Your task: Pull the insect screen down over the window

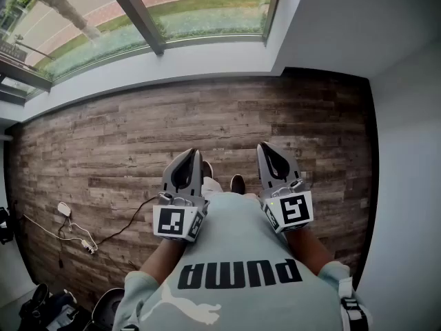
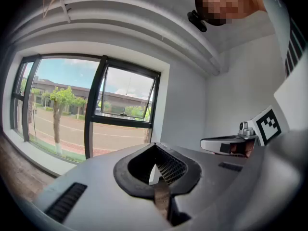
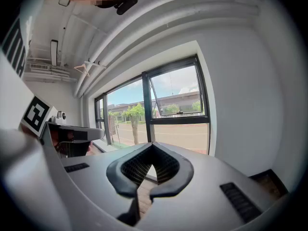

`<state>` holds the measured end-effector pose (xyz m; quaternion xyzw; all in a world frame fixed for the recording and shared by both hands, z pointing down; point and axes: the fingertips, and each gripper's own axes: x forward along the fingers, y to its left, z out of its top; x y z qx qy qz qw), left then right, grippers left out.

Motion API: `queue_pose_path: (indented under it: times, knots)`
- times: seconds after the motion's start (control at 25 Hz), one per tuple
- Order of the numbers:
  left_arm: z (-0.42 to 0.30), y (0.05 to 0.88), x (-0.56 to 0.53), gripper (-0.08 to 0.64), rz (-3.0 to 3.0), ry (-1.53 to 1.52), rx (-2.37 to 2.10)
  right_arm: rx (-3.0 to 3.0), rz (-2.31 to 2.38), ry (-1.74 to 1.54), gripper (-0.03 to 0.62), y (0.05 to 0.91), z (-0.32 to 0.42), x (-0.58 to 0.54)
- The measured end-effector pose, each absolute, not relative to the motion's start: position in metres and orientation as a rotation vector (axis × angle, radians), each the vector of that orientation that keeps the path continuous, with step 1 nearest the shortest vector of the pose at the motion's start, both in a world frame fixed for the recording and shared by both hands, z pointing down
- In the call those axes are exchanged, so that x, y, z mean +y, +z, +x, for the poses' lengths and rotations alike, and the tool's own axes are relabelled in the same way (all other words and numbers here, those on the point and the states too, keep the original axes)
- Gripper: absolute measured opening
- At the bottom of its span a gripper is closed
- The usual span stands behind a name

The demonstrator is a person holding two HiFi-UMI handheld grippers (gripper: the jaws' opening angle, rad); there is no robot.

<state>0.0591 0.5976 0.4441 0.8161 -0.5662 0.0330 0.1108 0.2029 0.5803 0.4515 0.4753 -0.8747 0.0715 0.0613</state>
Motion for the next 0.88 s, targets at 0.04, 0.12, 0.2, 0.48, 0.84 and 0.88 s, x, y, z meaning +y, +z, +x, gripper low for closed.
queue_pose_path:
  times: [0.04,0.12,0.2,0.48,0.84,0.88]
  knots:
    - [0.058,0.445,0.597,0.012,2.396,0.099,-1.676,-2.644,1.439,0.215,0.003,0.453,0.203,0.580]
    - [0.053,0.448,0.595,0.012,2.388,0.107,-1.711,-2.637,1.443,0.210,0.003,0.456,0.203,0.579]
    - [0.045,0.451,0.591,0.012,2.368,0.120,-1.762,-2.625,1.450,0.206,0.003,0.460,0.203,0.576]
    - [0.036,0.447,0.576,0.012,2.337,0.113,-1.834,-2.623,1.489,0.197,0.003,0.455,0.200,0.555]
    - [0.049,0.454,0.586,0.012,2.336,0.124,-1.785,-2.643,1.513,0.219,0.005,0.457,0.211,0.558]
    - [0.052,0.456,0.587,0.012,2.341,0.127,-1.773,-2.640,1.518,0.226,0.005,0.458,0.214,0.559]
